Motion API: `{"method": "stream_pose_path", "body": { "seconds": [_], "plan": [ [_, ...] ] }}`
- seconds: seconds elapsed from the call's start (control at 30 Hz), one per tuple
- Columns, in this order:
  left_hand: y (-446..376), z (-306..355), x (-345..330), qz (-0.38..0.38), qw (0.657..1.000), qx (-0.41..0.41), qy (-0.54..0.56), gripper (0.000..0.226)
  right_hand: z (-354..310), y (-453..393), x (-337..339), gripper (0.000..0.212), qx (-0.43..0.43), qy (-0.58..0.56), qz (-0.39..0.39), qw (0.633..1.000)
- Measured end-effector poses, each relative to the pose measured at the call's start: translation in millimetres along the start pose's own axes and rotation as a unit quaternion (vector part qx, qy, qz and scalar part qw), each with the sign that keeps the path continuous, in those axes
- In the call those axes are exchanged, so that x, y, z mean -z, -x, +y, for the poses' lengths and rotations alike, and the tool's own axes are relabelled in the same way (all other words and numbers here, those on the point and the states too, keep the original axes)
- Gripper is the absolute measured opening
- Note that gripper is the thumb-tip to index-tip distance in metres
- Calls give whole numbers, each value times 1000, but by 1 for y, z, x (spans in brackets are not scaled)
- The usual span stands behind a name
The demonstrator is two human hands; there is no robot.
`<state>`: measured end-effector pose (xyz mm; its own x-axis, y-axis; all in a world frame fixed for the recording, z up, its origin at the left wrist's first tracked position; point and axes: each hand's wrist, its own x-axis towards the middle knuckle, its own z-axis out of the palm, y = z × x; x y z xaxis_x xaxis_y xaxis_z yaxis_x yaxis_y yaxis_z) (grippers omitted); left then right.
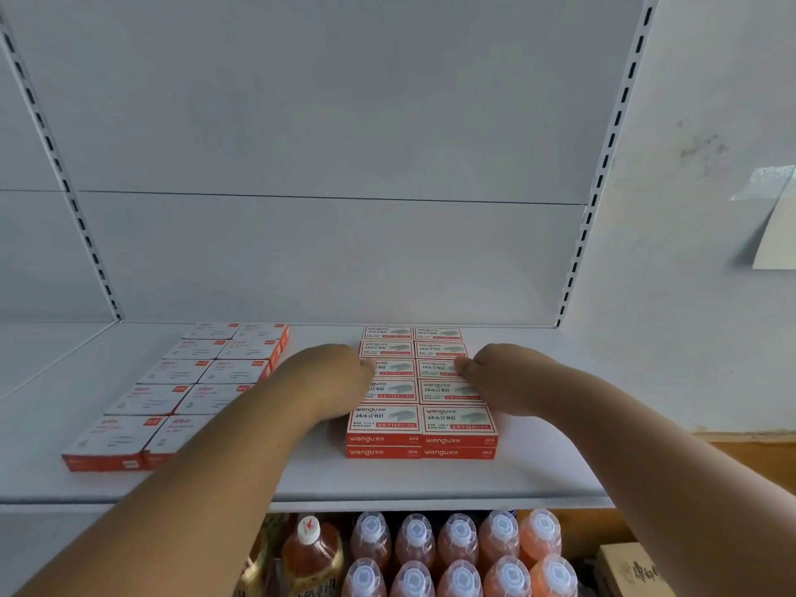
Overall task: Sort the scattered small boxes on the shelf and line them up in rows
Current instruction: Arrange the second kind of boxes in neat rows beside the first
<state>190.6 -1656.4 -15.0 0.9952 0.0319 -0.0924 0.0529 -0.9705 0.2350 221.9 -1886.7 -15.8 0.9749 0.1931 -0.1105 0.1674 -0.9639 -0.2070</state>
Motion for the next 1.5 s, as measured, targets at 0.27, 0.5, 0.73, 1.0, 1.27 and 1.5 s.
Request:
{"method": "stream_pose_path", "body": {
  "seconds": [0.27,0.5,0.73,1.0,1.27,1.5],
  "plan": [
    [-12,6,11,41,998,42,-15,57,0,-18,5,57,-30,-29,48,998],
    [-23,10,4,20,999,33,-10,53,-3,-24,3,48,8,19,19,1000],
    [-29,6,7,20,999,32,9,56,-1,-30,9,56,-3,-16,-19,1000],
    [-46,15,12,32,998,48,-20,51,-4,-51,10,57,-17,-8,31,999],
    [-52,13,8,39,997,57,-16,43,-2,-58,7,48,-8,-17,13,1000],
    [-58,10,4,45,997,66,6,41,3,-65,4,51,-17,-20,28,999]
  ]
}}
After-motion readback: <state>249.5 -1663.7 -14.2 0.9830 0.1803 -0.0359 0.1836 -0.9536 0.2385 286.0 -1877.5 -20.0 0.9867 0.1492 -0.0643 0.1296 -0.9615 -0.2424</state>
